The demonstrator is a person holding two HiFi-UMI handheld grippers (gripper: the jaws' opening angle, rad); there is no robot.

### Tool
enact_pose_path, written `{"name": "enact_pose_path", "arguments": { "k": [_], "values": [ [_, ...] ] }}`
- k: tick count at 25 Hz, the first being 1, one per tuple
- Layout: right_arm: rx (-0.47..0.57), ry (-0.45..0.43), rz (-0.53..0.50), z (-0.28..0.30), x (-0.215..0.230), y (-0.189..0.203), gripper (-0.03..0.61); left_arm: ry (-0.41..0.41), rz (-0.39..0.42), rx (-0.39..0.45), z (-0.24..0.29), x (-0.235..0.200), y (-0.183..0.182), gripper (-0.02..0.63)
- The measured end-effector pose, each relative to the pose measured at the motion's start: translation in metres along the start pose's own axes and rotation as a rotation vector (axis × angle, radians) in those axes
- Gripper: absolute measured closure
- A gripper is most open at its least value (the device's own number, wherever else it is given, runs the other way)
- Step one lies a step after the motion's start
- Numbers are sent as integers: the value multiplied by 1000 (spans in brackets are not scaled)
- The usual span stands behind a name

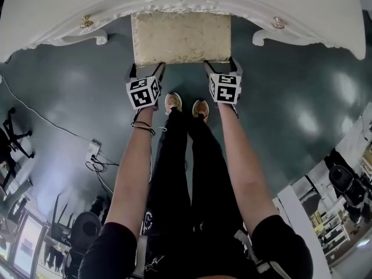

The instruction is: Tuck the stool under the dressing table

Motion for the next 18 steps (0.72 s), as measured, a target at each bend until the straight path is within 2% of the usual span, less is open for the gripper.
{"name": "enact_pose_path", "arguments": {
  "k": [3, 8, 12, 18],
  "values": [
    [0, 27, 31, 4, -5, -7, 147, -54, 25, 11, 4, -2, -13, 147],
    [0, 50, 55, 13, -11, -22, 149, -65, 39, 12, 14, -8, -32, 173],
    [14, 64, 67, 22, -8, -28, 150, -70, 27, 9, 23, -9, -39, 172],
    [46, 89, 90, 38, 4, -56, 167, -96, -20, 37, 39, -2, -61, 172]
  ]
}}
Point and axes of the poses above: the fingertips, and each gripper's own axes: z forward along the fingers, x to its right, y out of its underside, the point moved 9 cm from there along -z, backward along the fingers, and after that the axes turned 12 degrees about y, right-handed, at the moved point
